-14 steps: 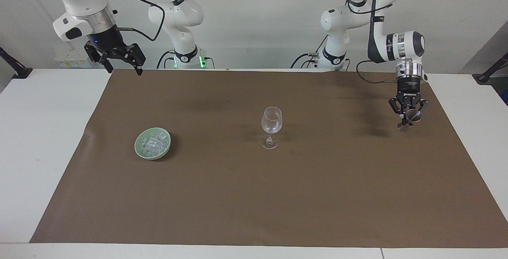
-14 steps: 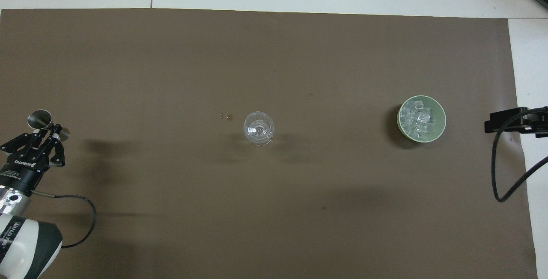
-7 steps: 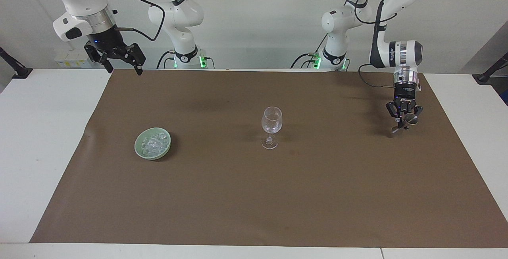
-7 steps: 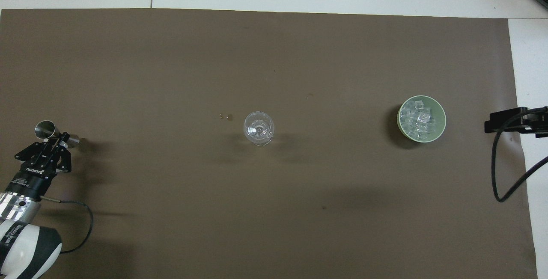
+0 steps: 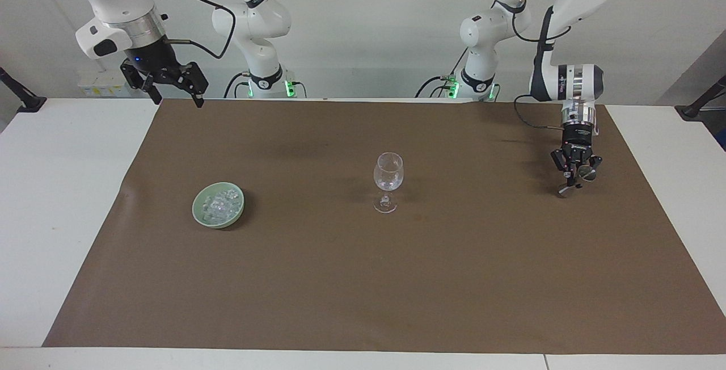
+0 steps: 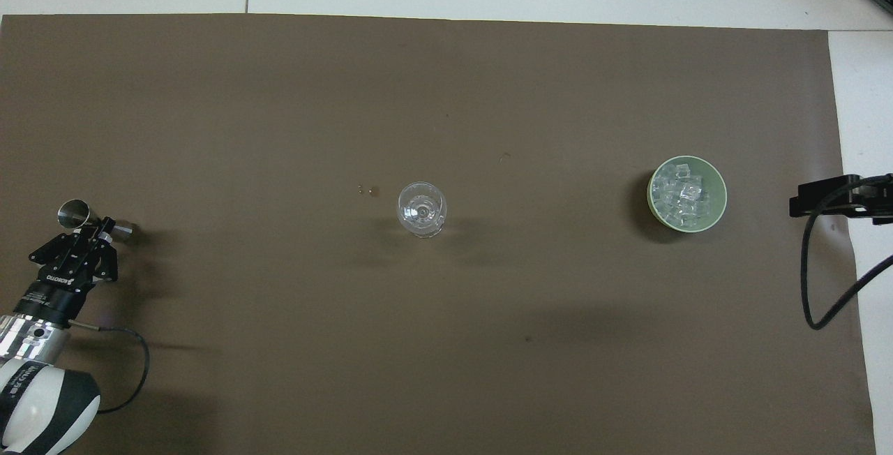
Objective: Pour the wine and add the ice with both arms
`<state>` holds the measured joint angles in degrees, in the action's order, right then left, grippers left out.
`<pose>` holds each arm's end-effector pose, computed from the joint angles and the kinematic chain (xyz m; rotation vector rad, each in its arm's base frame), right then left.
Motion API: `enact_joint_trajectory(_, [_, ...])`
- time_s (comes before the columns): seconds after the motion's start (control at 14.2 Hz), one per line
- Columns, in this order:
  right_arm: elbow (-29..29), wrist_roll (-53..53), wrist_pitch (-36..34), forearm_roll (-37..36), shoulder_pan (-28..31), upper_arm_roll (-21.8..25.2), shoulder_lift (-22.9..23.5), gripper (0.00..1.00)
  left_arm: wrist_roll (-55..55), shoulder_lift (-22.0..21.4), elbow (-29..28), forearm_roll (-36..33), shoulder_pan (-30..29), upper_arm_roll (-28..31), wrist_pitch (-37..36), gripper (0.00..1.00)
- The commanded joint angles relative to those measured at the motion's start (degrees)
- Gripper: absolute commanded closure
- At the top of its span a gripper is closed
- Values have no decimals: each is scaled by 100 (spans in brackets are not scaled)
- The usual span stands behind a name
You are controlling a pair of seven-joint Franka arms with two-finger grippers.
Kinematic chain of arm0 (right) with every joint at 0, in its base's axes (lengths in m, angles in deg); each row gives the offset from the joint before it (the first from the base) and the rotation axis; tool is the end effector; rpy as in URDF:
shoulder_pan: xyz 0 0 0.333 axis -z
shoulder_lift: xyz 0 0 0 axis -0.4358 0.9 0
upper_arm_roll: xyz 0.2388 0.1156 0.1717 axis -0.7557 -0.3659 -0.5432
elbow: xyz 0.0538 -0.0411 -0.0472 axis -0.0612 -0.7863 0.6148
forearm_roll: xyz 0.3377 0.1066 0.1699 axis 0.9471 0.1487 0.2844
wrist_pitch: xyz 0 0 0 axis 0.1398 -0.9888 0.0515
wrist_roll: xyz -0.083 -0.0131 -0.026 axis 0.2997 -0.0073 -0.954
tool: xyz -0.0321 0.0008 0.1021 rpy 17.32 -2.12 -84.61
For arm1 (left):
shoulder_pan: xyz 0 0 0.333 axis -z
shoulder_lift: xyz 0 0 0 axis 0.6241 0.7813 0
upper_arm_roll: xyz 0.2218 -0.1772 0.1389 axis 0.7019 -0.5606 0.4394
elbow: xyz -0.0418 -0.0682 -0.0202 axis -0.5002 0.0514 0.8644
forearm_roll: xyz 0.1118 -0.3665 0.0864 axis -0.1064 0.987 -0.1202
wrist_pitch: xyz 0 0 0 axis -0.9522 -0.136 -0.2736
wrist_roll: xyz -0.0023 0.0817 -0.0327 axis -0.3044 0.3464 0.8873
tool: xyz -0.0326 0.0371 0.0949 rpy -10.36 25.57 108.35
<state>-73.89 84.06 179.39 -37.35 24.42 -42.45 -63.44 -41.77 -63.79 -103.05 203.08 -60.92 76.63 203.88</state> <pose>0.5182 -0.0325 0.6321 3.1363 -0.1736 0.0025 0.3964 0.1590 0.2460 0.2518 1.8886 -0.2058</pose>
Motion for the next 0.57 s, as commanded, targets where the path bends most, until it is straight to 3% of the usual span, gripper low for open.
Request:
enact_joint_trajectory(0.0, [-127,122,4,54,18,-6,-130,0,-21,152,81,46,-99,-22,-231,100])
enact_joint_trajectory(0.49, [-127,122,4,54,18,-6,-130,0,-48,416,362,46,-143,-22,-301,100])
